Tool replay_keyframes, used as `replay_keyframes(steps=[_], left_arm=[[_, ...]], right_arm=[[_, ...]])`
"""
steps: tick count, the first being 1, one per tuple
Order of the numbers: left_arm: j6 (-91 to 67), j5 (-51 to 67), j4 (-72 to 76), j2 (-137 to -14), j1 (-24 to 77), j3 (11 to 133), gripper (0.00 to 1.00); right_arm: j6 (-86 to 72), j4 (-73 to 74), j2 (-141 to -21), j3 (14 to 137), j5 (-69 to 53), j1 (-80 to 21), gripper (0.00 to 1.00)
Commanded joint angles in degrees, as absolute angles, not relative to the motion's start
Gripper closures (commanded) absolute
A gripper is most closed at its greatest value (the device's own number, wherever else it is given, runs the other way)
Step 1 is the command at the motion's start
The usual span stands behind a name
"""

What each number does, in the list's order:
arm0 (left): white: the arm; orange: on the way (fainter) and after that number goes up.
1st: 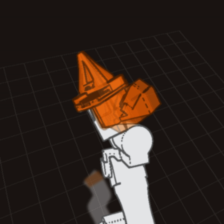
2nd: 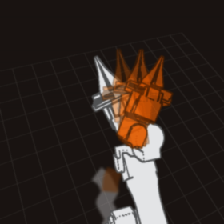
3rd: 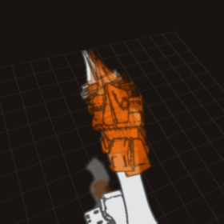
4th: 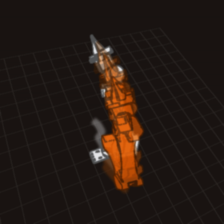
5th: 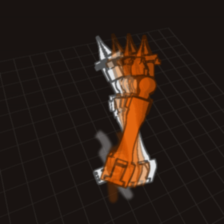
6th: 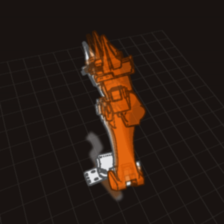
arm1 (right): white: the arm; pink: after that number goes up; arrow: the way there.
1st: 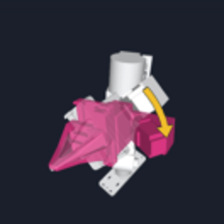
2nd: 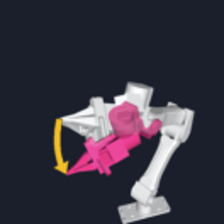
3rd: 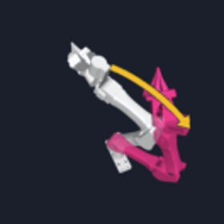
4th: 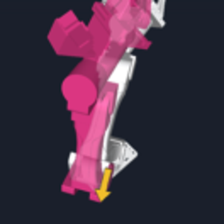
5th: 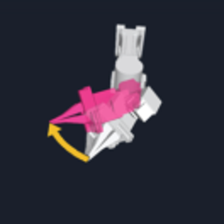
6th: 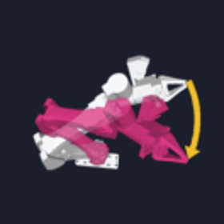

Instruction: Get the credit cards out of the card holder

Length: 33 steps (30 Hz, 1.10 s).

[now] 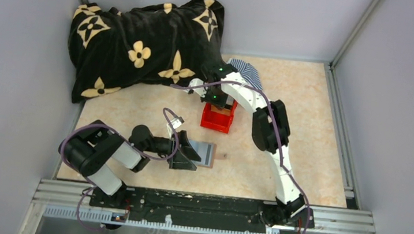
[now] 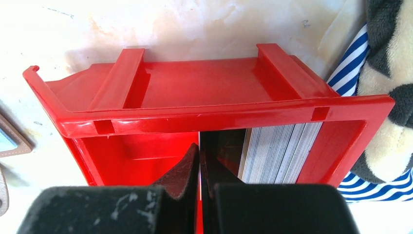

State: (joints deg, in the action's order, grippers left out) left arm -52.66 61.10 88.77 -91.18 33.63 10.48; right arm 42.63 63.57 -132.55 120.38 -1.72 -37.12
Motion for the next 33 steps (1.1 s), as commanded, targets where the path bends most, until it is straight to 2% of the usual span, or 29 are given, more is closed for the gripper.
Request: replay_keyframes(steps=[1, 8, 11, 14, 25, 33], left_arm=[[-52.23, 61.84, 102.48, -91.84, 33.50, 11.39, 0.05], [-52.45, 61.68, 102.48, -91.15, 33.49, 10.99, 0.05], [-52.56, 61.60, 102.50, -91.22, 33.49, 10.99, 0.05], [-52.55, 61.53, 102.48, -91.23, 33.49, 10.94, 0.05], [-52.59, 62.02, 102.48, -91.66, 33.49, 11.12, 0.06], [-52.65, 62.13, 102.49, -91.28, 33.49, 10.77, 0.06]], right_arm=[[44.90, 64.68, -133.60, 121.91, -0.62, -37.50, 1.00], [44.56, 61.76, -133.94, 121.61, 0.04, -37.44, 1.00], [44.26, 60.33, -133.75, 121.33, 1.66, -37.40, 0.89], [43.83, 58.19, -133.01, 120.79, 2.49, -37.16, 0.82], [42.31, 53.45, -130.19, 118.99, 4.22, -36.85, 0.82], [41.42, 50.90, -129.24, 119.12, 4.18, -36.04, 0.85]])
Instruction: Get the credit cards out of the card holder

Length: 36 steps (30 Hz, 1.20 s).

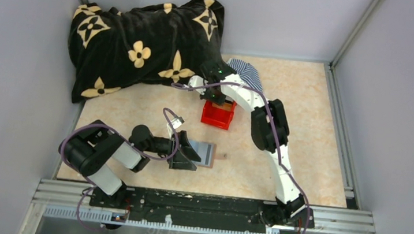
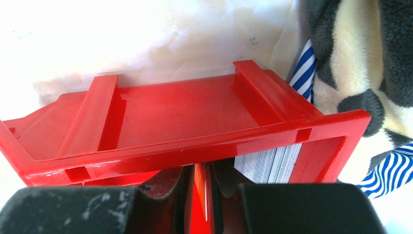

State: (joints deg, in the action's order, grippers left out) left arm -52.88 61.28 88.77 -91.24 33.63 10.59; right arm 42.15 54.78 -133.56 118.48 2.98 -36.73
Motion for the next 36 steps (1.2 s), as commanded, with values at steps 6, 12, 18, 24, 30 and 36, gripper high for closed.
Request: replay_keyframes(steps=[6, 12, 18, 24, 30, 36], left_arm=[[-52.63, 62.37, 102.48, -91.24, 33.49, 10.73, 0.06], [-52.82, 62.57, 102.49, -90.97, 33.49, 10.85, 0.07], [-52.83, 62.59, 102.48, -91.01, 33.49, 10.86, 0.07], [-52.80, 62.82, 102.48, -91.26, 33.49, 10.91, 0.07], [-52.77, 62.91, 102.48, -91.48, 33.49, 10.99, 0.07], [-52.60, 62.34, 102.48, -91.26, 33.50, 10.86, 0.05]], right_arm=[[40.80, 49.89, -128.49, 119.36, 4.67, -35.90, 0.86], [40.23, 48.69, -127.82, 119.29, 5.68, -35.03, 0.86], [39.88, 47.07, -127.18, 118.92, 6.21, -34.59, 0.85], [39.12, 45.35, -126.60, 118.98, 6.94, -34.06, 0.84], [38.77, 44.17, -126.12, 119.14, 7.87, -33.63, 0.84], [35.53, 40.20, -123.60, 118.04, 9.01, -33.14, 0.85]])
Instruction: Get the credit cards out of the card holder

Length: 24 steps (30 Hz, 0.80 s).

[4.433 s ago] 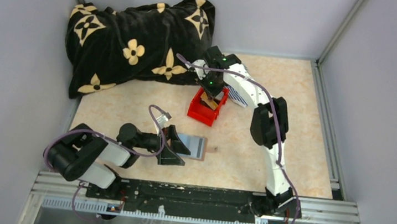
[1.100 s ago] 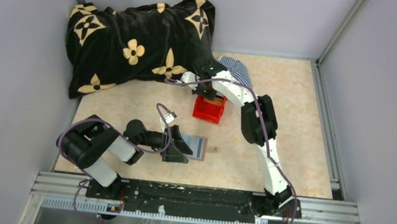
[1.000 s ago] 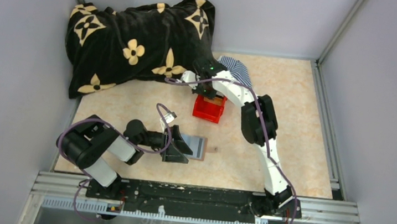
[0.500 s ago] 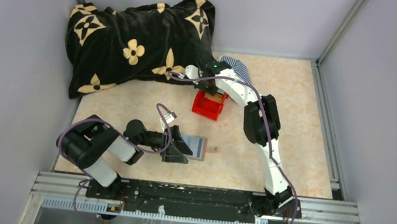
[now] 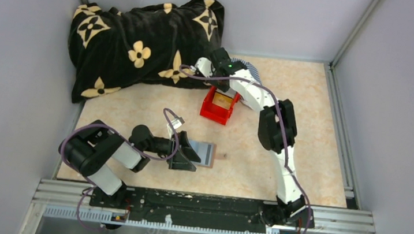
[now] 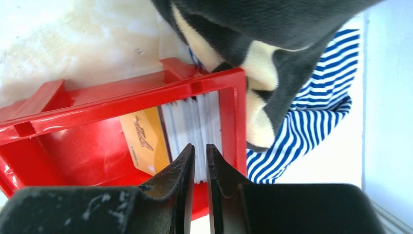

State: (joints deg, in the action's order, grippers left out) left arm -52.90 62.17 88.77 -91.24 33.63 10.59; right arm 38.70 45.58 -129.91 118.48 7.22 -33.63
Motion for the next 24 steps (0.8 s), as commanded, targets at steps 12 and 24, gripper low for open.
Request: replay_keyframes(steps=[12, 24], left_arm=[[-51.93, 55.01, 96.35, -89.10, 32.28, 12.44, 0.01], [-34.68, 33.17, 43.06, -70.69, 33.57, 16.28, 0.03]], right_arm=[[19.21, 0.07, -86.93, 76.28, 18.04, -37.07, 0.87], [-24.21, 2.47, -63.73, 40.80, 1.06, -42.81, 0.79]])
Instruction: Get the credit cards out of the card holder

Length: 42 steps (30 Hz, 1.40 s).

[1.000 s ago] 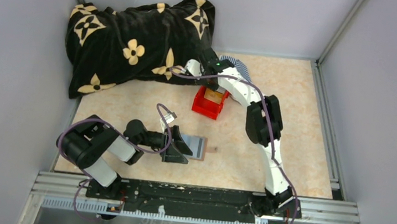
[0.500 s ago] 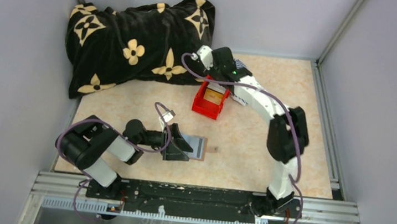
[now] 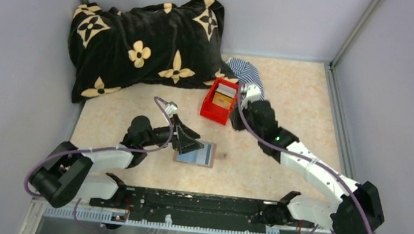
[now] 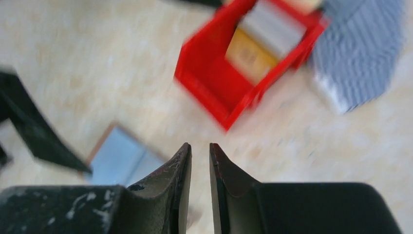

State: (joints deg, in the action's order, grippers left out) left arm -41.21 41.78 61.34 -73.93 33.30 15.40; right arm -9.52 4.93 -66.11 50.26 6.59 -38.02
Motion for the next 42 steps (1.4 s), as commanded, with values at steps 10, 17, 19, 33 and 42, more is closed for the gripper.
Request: replay_keyframes(steps=[10, 17, 19, 33, 42], left_arm=[[-38.42, 28.57, 37.85, -74.11, 34.53, 16.01, 0.09], [-38.29, 31.06, 35.90, -77.80, 35.28, 18.53, 0.09], [-39.04, 32.31, 37.37, -79.87, 35.64, 18.85, 0.10], [-36.61, 29.50, 30.00, -85.84, 38.67, 23.24, 0.12], [-30.75, 25.77, 18.10, -80.10, 38.67, 26.01, 0.12]], right_arm=[[-27.15, 6.69, -72.89, 42.53, 11.54, -55.56, 0.70], [-26.92, 5.31, -80.51, 44.06, 11.52, -55.39, 0.82], [-28.01, 3.97, -81.57, 43.31, 11.12, -55.30, 0.86], [-31.05, -0.23, -84.33, 38.05, 7.21, -52.82, 1.00], [-31.66, -2.06, -85.96, 37.03, 5.02, -52.74, 1.00]])
